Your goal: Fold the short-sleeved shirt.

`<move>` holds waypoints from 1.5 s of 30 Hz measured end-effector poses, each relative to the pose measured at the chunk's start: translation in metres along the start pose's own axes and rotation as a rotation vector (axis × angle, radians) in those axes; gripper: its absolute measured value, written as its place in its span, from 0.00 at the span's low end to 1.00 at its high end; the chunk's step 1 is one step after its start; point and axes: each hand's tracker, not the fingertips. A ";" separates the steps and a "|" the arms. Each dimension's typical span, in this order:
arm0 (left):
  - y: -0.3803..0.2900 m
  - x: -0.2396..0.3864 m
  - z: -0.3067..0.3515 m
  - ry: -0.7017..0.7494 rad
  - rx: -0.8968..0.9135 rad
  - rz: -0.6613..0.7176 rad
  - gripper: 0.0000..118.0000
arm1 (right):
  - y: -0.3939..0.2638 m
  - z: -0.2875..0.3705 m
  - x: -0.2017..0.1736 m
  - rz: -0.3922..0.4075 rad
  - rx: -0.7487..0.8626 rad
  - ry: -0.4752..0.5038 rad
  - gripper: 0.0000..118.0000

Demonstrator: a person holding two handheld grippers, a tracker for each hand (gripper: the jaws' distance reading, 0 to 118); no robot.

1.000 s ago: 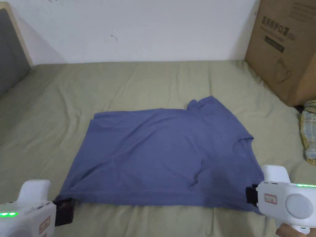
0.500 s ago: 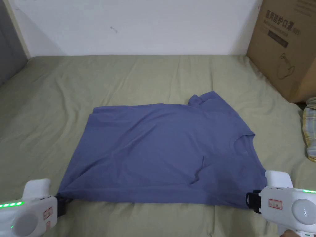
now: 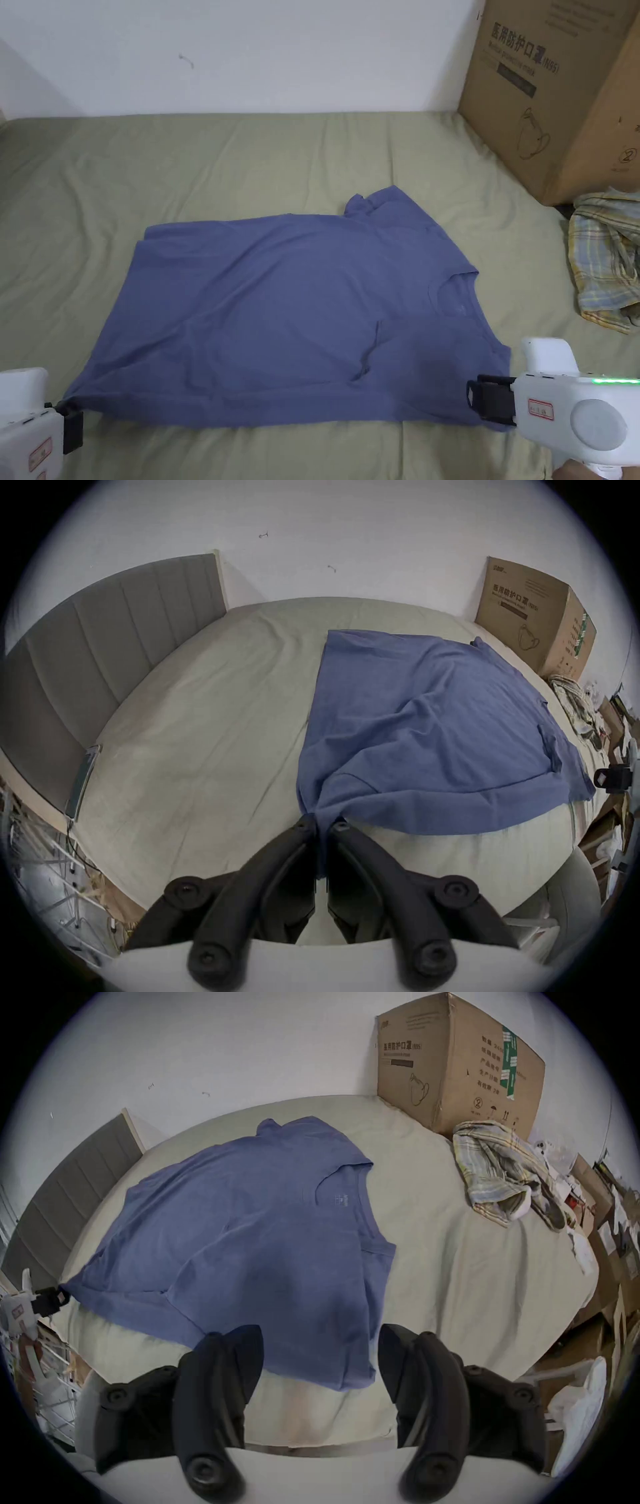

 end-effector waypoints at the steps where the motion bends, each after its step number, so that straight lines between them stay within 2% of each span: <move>1: -0.001 0.001 0.000 0.002 -0.002 -0.003 0.03 | 0.000 -0.005 0.001 -0.002 -0.009 0.008 0.63; 4: -0.003 0.000 -0.002 0.009 -0.015 -0.017 0.03 | -0.007 -0.024 0.007 -0.025 -0.076 0.049 0.60; 5: -0.004 0.000 -0.002 0.011 -0.020 -0.021 0.03 | -0.010 -0.029 0.007 -0.039 -0.111 0.037 0.48; 6: -0.003 -0.002 -0.003 0.011 -0.026 -0.022 0.03 | -0.011 -0.031 0.008 -0.034 -0.107 0.045 0.14; 7: -0.004 -0.002 -0.003 0.011 -0.031 -0.022 0.03 | -0.012 -0.031 0.008 -0.042 -0.100 0.054 0.05; 8: -0.004 -0.002 -0.003 0.009 -0.036 -0.021 0.03 | -0.012 -0.028 0.007 -0.076 -0.086 0.065 0.05; 12: 0.003 -0.002 -0.001 0.012 -0.041 -0.033 0.03 | -0.004 -0.021 0.005 -0.049 -0.076 0.056 0.05; 17: 0.022 -0.006 0.003 0.011 -0.036 -0.044 0.03 | 0.019 -0.002 0.010 -0.075 -0.016 0.079 0.04; 21: 0.054 -0.005 -0.007 0.025 -0.024 -0.054 0.03 | 0.058 -0.007 0.010 -0.062 0.019 0.071 0.03; 28: 0.127 0.006 -0.064 0.037 -0.064 -0.078 0.03 | 0.138 -0.052 0.005 -0.063 0.021 0.030 0.02; 29: 0.134 0.008 -0.075 0.038 -0.084 -0.088 0.03 | 0.146 -0.060 0.002 -0.044 0.010 0.018 0.02; 31: 0.142 0.014 -0.097 0.055 -0.141 -0.147 0.03 | 0.160 -0.075 -0.002 -0.027 -0.006 -0.005 0.02; 34: 0.145 0.015 -0.124 0.081 -0.191 -0.154 0.04 | 0.170 -0.093 -0.008 -0.012 -0.034 -0.031 0.02; 35: 0.145 0.014 -0.132 0.103 -0.213 -0.136 0.08 | 0.172 -0.099 -0.008 -0.017 -0.043 -0.036 0.02; 36: 0.144 0.012 -0.138 0.109 -0.235 -0.120 0.24 | 0.174 -0.113 -0.001 -0.019 -0.049 -0.042 0.02; 37: 0.143 0.011 -0.141 0.120 -0.238 -0.109 0.43 | 0.174 -0.120 0.001 -0.014 -0.055 -0.071 0.02; 38: 0.142 0.009 -0.141 0.135 -0.241 -0.092 0.66 | 0.173 -0.124 0.002 -0.012 -0.065 -0.085 0.07; 39: 0.139 0.006 -0.141 0.132 -0.239 -0.076 0.88 | 0.172 -0.126 0.004 -0.011 -0.075 -0.083 0.32; 40: 0.137 0.003 -0.137 0.117 -0.220 -0.056 0.90 | 0.170 -0.125 0.005 -0.016 -0.080 -0.082 0.56; 41: 0.135 0.001 -0.132 0.106 -0.199 -0.041 0.88 | 0.167 -0.121 0.006 -0.018 -0.079 -0.078 0.64; 45: 0.125 -0.003 -0.105 0.097 -0.167 -0.040 0.89 | 0.163 -0.093 0.007 -0.015 0.000 -0.061 0.62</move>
